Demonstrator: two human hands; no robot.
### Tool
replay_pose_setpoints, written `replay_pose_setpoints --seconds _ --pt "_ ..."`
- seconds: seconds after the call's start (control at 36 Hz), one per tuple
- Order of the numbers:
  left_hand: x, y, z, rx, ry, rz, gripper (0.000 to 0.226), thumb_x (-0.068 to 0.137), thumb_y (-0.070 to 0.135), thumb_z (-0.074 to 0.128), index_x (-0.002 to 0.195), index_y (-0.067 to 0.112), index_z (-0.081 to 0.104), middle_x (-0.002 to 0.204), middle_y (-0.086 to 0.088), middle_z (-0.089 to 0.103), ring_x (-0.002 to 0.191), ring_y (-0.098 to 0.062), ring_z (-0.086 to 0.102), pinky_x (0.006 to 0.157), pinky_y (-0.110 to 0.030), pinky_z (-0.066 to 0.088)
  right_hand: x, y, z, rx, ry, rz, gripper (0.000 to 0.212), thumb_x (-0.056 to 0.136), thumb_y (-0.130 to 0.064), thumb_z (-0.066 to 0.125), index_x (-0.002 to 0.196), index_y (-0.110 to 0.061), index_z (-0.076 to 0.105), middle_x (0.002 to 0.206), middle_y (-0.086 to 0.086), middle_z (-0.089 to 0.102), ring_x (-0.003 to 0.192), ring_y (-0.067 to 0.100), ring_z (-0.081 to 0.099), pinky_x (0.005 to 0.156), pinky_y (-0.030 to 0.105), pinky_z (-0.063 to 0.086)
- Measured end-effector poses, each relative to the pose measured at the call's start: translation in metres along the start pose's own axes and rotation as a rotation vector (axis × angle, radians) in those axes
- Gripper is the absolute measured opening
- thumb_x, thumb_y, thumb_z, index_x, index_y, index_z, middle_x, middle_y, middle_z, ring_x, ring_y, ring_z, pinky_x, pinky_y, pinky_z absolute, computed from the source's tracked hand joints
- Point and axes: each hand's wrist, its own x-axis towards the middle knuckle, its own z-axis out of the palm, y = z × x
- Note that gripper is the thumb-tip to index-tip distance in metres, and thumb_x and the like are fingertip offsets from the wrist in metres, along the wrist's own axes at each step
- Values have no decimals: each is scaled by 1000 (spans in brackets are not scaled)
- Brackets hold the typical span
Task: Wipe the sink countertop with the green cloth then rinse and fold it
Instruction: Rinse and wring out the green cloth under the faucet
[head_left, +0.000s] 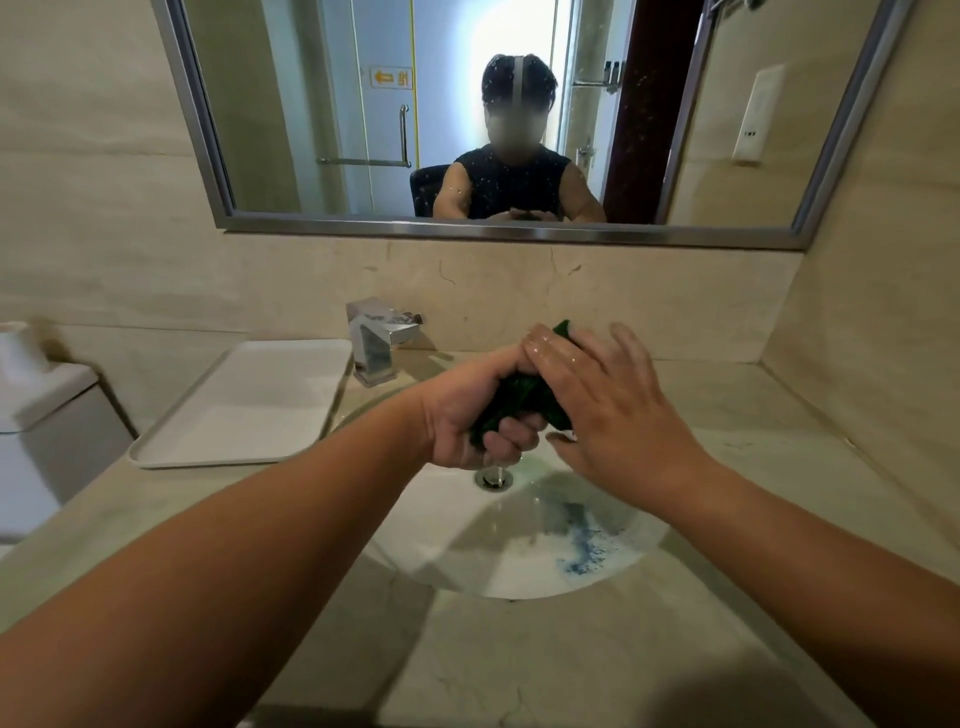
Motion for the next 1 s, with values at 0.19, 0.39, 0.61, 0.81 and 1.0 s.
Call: replay_pose_setpoints --seconds 0.19,0.39,0.61,0.81,1.0 --pt "-1 17 -1 353 -55 -118 12 90 16 71 83 15 61 66 2 32 47 -8 29 40 -20 20 23 25 -1 5 -3 -44 48 83 -14 67 130 -13 57 104 9 62 82 37 66 77 53 60" --pt "32 -6 20 1498 493 63 19 88 31 71 83 13 65 68 -2 62 59 -21 56 51 -28 43 31 35 -1 243 -872 315 3 86 -24 60 89 -23 60 74 2 70 58 17 63 51 33 48" --pt "29 -28 7 1886 630 240 21 89 34 66 99 21 54 72 2 55 64 -23 58 49 -30 36 34 29 8 614 -1084 497 19 78 -15 73 92 -8 62 66 9 65 52 21 59 47 28 45" --pt "9 -30 -10 1978 737 657 39 94 34 64 130 23 56 106 -2 63 77 -31 66 53 -34 43 53 15 9 1142 -1007 741 26 84 -3 72 107 -8 60 82 10 55 55 16 52 45 27 36" --pt "-2 2 -38 975 833 232 15 91 30 63 95 16 67 71 1 62 56 -16 56 48 -25 40 72 4 1 1362 -451 884 43 87 -8 79 126 -4 61 109 19 74 79 25 76 66 31 63"
